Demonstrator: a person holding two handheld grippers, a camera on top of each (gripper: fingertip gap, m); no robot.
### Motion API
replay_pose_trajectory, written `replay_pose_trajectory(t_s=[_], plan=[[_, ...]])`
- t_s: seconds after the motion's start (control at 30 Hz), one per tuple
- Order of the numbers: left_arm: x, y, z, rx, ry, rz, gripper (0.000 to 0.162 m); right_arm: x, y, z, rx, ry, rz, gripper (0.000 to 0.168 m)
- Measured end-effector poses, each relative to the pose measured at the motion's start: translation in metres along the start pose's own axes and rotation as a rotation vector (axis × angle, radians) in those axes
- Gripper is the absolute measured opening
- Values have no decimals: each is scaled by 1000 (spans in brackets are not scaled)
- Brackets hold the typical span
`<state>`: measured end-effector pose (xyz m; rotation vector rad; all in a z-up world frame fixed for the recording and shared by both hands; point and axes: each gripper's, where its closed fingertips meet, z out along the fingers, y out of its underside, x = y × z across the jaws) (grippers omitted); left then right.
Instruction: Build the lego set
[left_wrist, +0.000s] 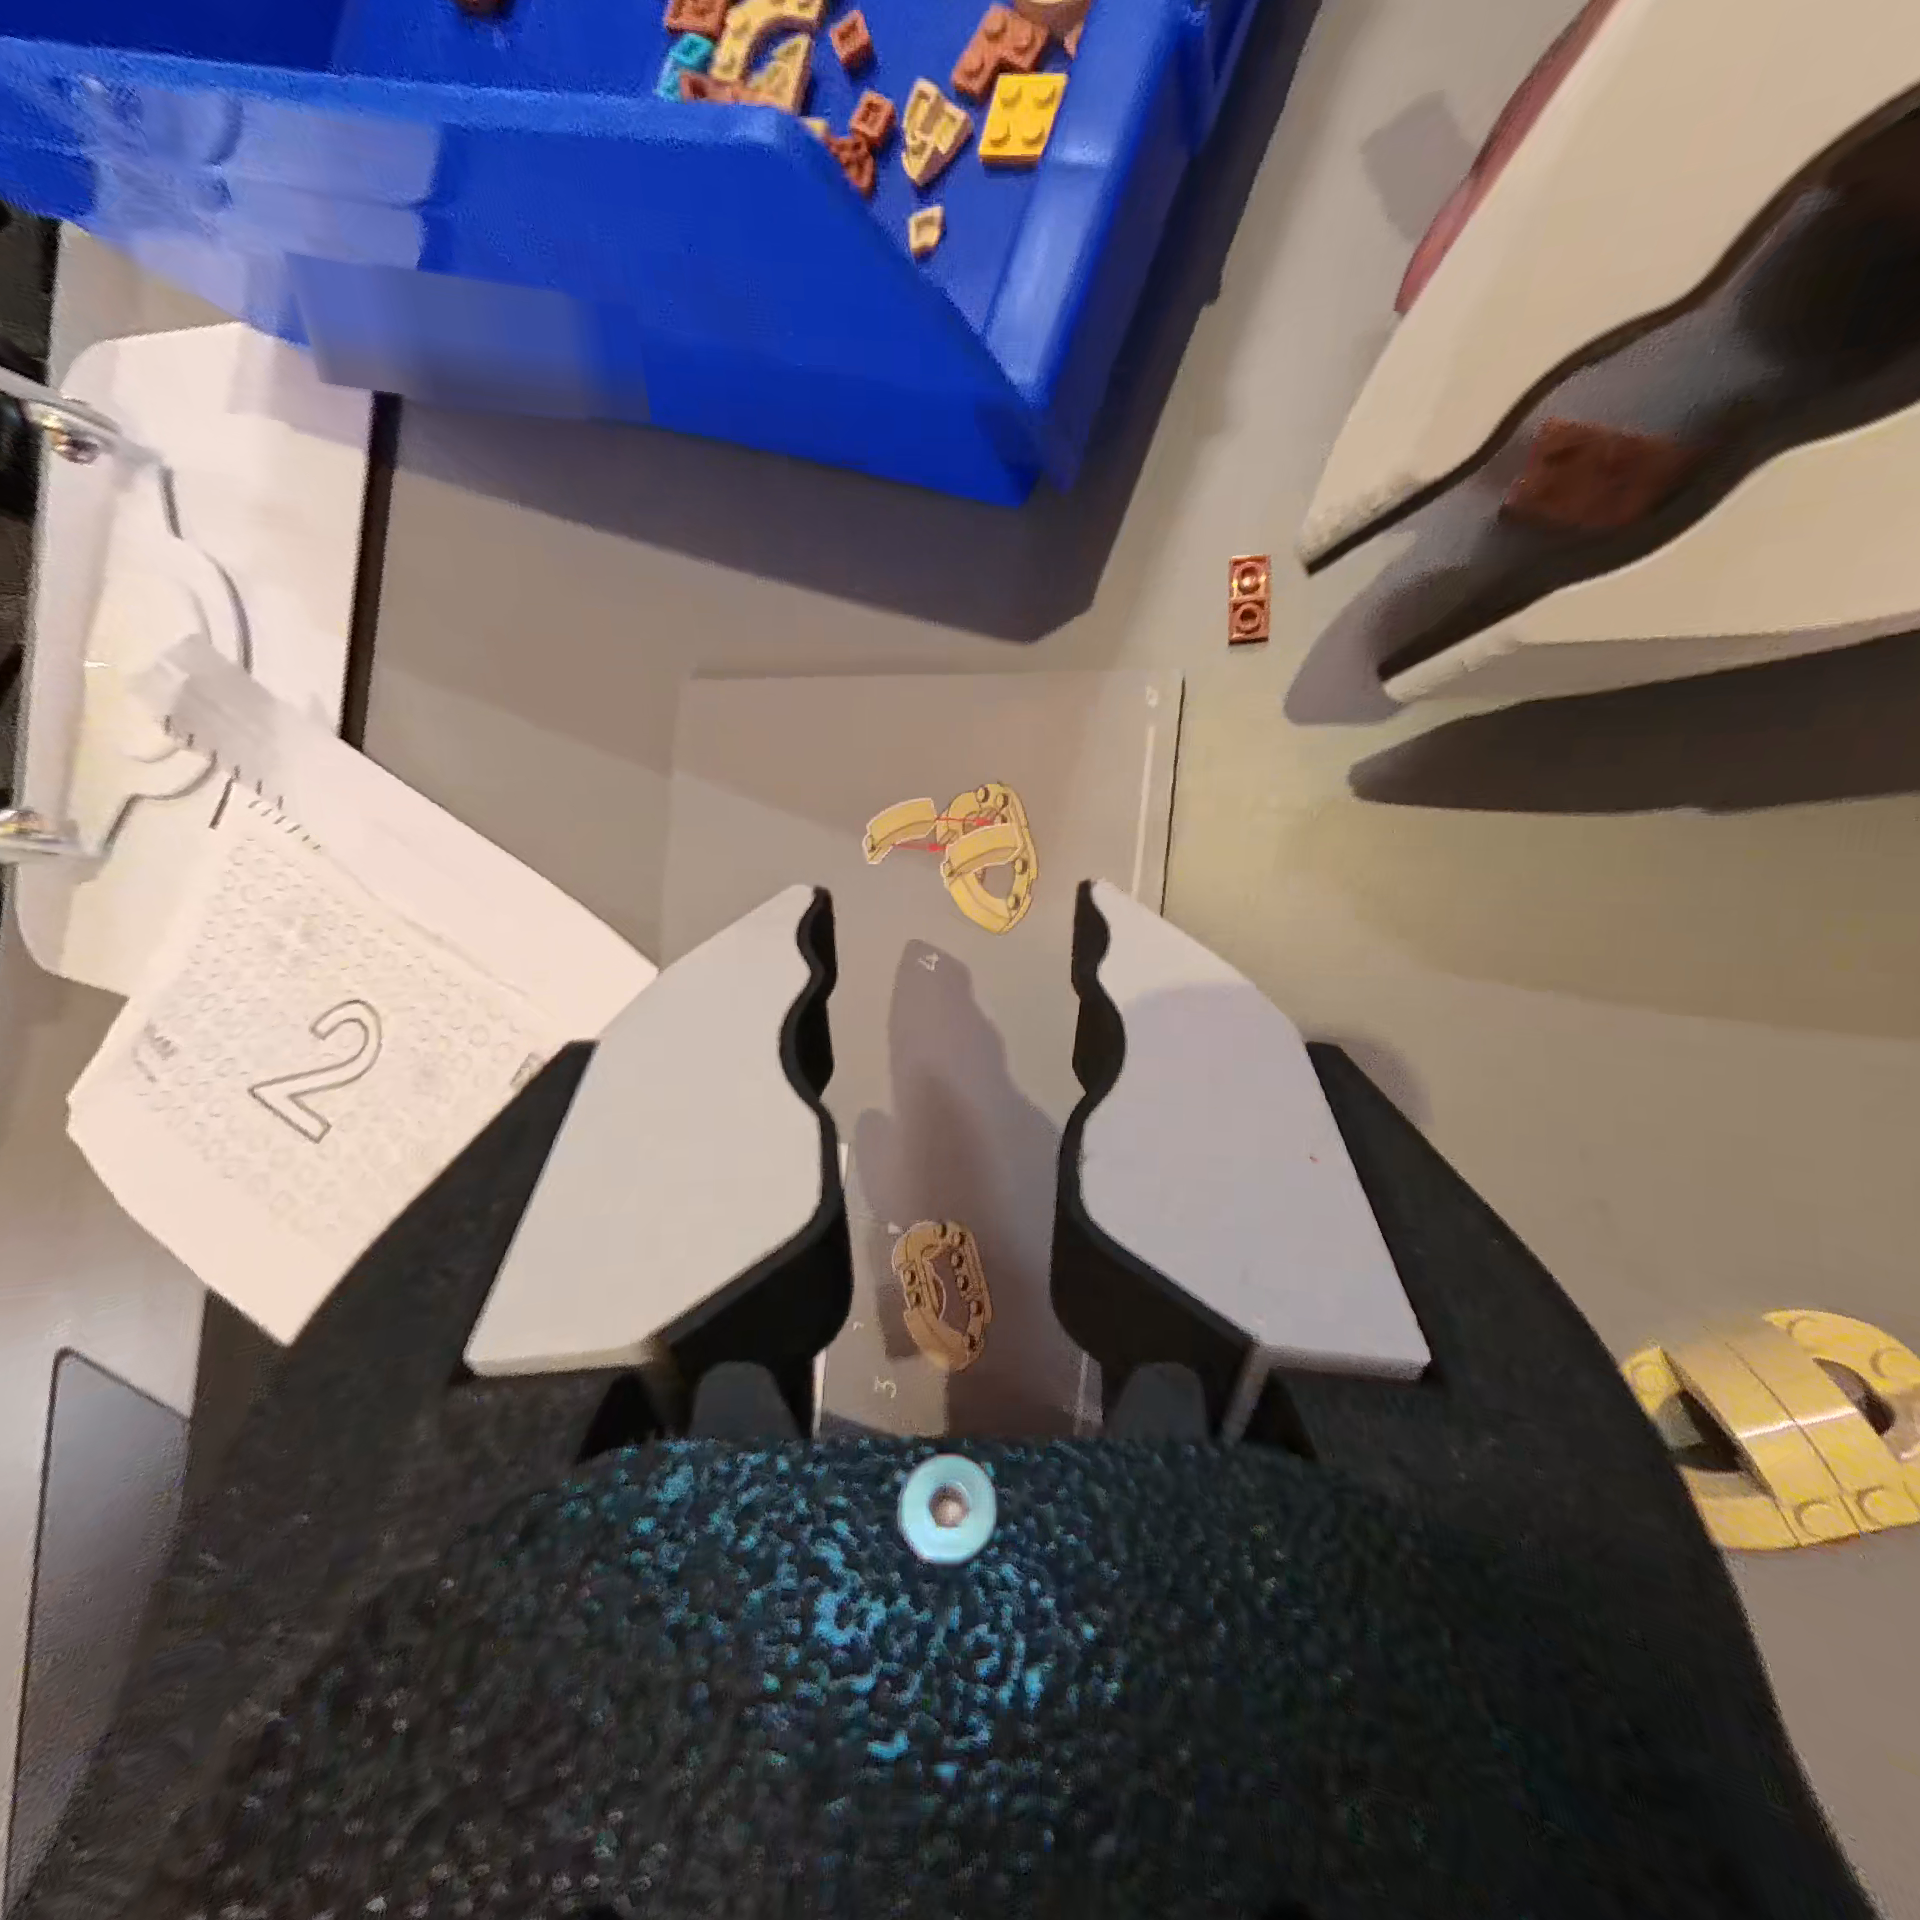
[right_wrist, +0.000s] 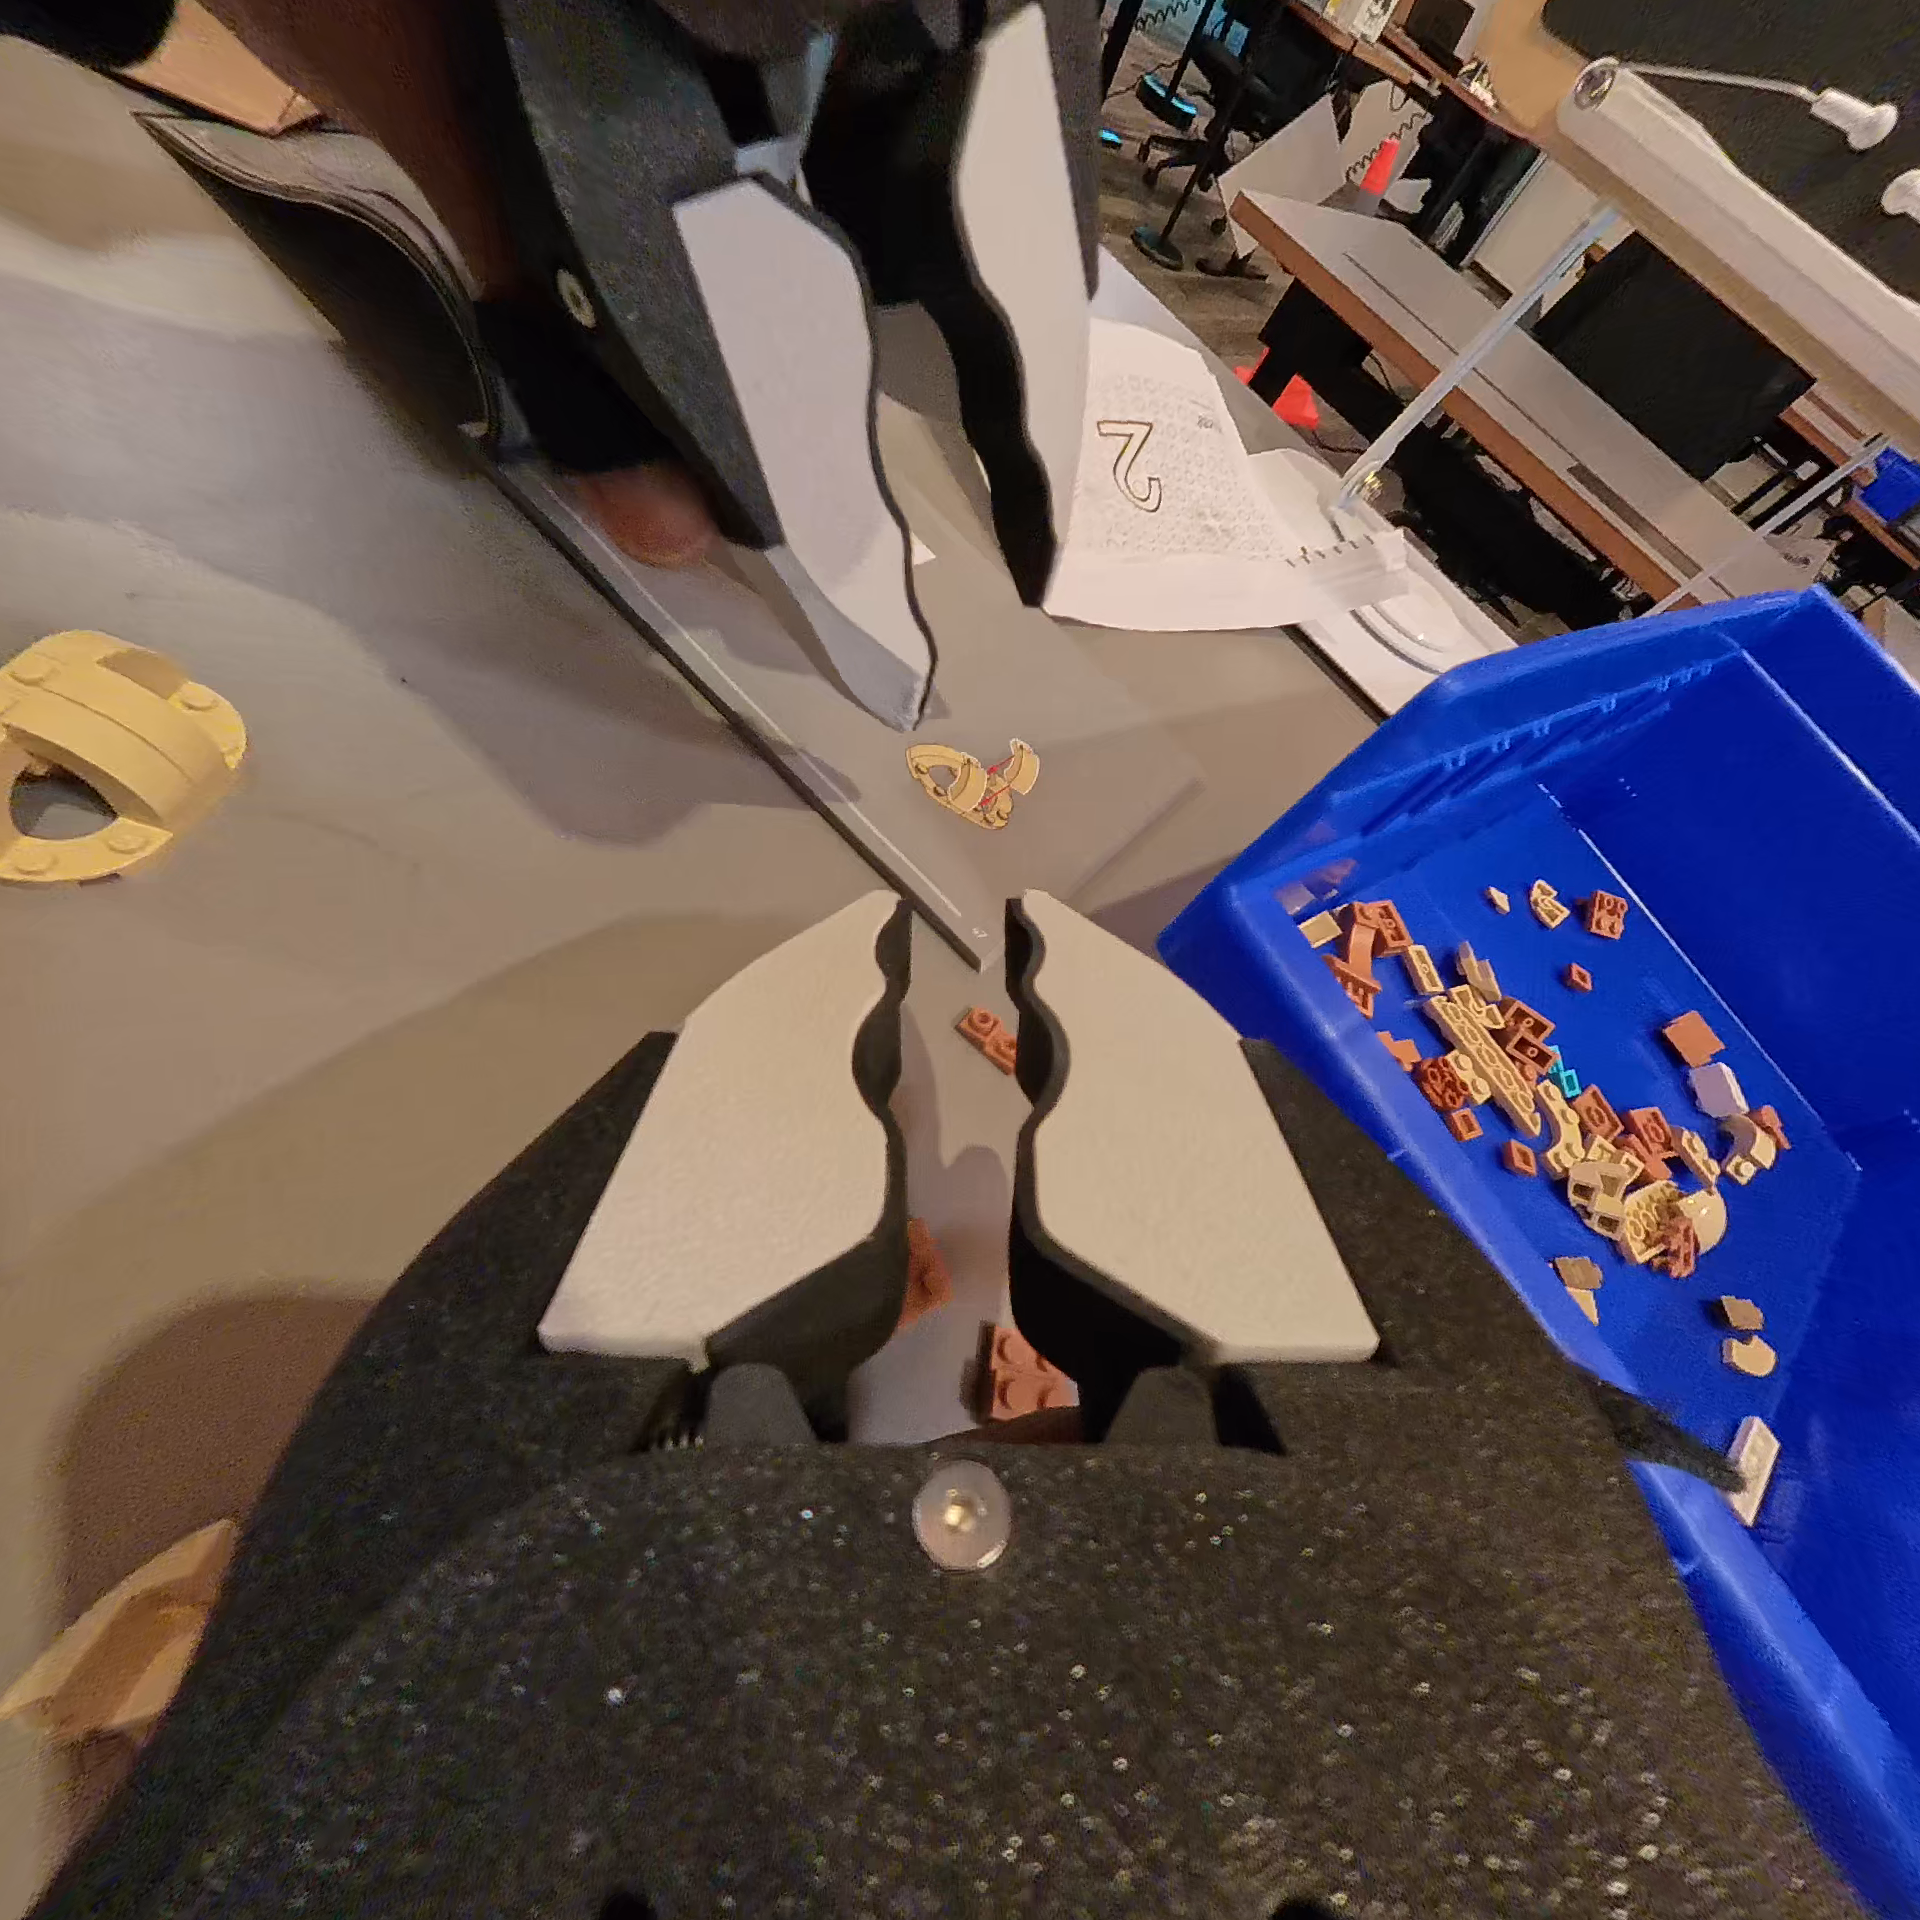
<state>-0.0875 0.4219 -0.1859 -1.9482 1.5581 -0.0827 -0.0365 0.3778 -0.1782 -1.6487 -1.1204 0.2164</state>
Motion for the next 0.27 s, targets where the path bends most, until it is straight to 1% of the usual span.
replay_pose_trajectory(t_s=[0.27], plan=[[20,-10,20,-47,110,53,43,-3,4,-3,-18,-32,7,16]])
